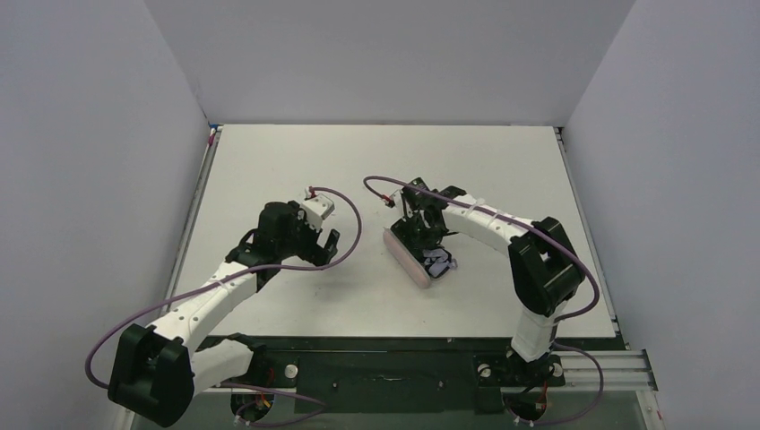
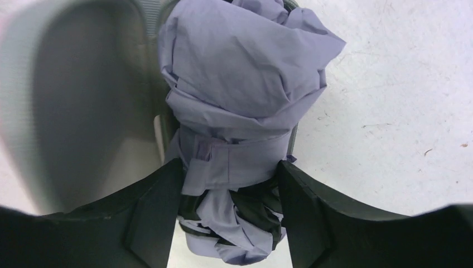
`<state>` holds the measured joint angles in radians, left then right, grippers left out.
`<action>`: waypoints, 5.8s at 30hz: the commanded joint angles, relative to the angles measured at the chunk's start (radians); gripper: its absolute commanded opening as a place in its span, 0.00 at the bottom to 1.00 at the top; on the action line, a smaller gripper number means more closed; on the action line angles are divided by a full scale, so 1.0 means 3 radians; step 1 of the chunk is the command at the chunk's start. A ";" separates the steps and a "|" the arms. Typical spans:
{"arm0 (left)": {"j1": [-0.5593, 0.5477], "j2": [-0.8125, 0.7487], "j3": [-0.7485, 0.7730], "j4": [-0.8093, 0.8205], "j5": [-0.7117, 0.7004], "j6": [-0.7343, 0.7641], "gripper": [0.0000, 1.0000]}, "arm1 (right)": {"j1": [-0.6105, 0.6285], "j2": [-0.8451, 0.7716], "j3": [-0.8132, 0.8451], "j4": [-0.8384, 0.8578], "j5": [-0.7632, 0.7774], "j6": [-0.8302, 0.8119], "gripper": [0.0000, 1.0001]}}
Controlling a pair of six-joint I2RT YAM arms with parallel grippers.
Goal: Open the umbrella
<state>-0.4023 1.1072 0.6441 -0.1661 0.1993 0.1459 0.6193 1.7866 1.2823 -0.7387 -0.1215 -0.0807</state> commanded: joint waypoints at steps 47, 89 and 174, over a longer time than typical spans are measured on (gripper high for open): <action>0.0978 0.0594 0.2018 -0.0704 0.0842 -0.0076 0.97 | -0.1441 -0.0881 0.0770 0.1304 -0.2410 0.1395 0.00; -0.1174 0.1675 0.2414 0.1518 0.0999 -0.1781 0.38 | -0.1528 -0.2452 -0.0181 0.2131 -0.1367 0.3410 0.00; -0.1111 0.1445 0.1722 0.2662 0.2371 -0.3135 0.39 | -0.1162 -0.2501 -0.0038 0.2432 -0.1804 0.2883 0.00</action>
<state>-0.7277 1.5444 1.1805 0.5697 0.8906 -0.7971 0.2684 1.0317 1.2064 -0.1490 -0.6552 0.7715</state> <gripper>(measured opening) 0.396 0.338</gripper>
